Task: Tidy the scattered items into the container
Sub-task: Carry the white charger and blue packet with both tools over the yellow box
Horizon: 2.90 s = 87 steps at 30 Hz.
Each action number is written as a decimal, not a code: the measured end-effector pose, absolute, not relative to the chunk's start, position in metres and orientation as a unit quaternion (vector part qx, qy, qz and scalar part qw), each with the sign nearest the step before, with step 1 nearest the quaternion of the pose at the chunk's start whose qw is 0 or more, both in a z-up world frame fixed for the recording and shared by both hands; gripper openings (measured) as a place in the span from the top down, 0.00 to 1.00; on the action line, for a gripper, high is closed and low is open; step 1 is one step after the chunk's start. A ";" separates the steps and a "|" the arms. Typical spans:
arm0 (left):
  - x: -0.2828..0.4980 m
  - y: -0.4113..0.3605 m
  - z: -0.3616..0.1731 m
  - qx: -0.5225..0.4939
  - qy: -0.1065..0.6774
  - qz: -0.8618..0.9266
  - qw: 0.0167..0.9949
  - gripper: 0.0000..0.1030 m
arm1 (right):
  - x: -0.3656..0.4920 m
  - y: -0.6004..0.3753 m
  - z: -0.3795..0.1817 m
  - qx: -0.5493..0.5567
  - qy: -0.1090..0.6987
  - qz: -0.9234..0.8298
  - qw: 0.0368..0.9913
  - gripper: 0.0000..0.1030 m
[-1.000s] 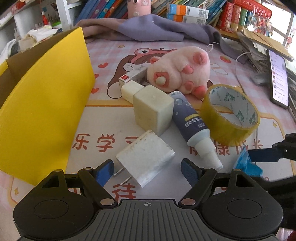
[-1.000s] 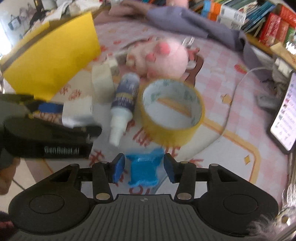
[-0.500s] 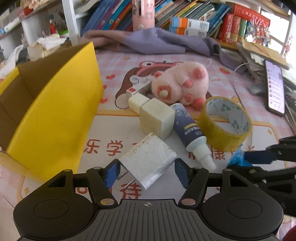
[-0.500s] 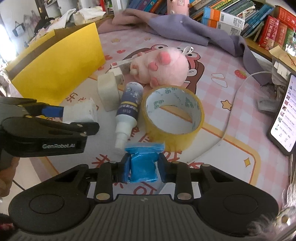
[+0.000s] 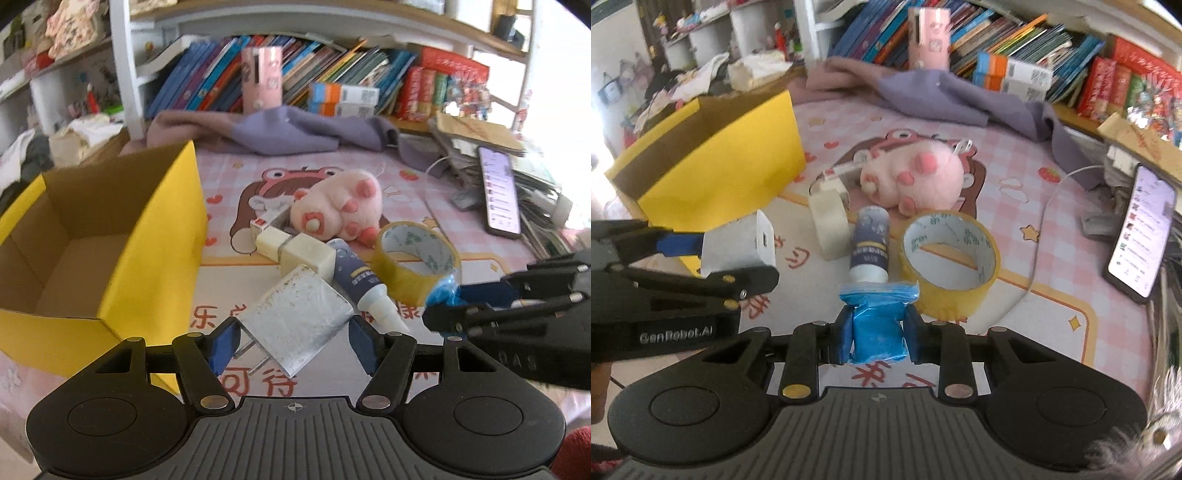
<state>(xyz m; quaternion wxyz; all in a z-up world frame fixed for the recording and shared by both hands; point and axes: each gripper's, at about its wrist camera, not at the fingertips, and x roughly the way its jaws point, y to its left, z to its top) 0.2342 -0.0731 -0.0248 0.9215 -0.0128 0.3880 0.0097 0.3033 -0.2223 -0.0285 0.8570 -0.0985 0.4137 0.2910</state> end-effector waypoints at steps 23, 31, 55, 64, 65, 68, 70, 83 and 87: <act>0.092 0.035 -0.005 0.008 0.350 -0.049 0.936 0.38 | 0.139 -0.135 -0.013 -0.046 0.384 0.233 0.892 0.75; 0.064 0.071 0.001 -0.009 0.338 -0.020 0.941 0.38 | 0.112 -0.094 -0.005 -0.063 0.371 0.264 0.888 0.75; 0.085 0.129 0.038 -0.004 0.275 0.026 0.961 0.38 | 0.123 -0.032 0.035 -0.099 0.291 0.320 0.896 0.75; 0.151 0.135 0.045 0.026 0.276 0.031 0.960 0.38 | 0.194 -0.008 0.052 -0.110 0.251 0.351 0.895 0.75; 0.160 0.136 0.045 0.029 0.276 0.033 0.960 0.38 | 0.205 -0.004 0.053 -0.112 0.250 0.355 0.894 0.75; 0.186 0.140 0.045 0.037 0.280 0.046 0.958 0.37 | 0.238 0.008 0.052 -0.121 0.255 0.364 0.887 0.75; 0.204 0.146 0.042 0.030 0.288 0.054 0.956 0.37 | 0.260 0.016 0.050 -0.129 0.259 0.371 0.882 0.75; 0.291 0.162 -0.019 0.083 0.405 0.060 0.909 0.37 | 0.343 0.075 -0.020 -0.280 0.327 0.427 0.795 0.75; 0.297 0.165 -0.025 0.087 0.422 0.052 0.901 0.37 | 0.341 0.085 -0.030 -0.304 0.339 0.444 0.771 0.75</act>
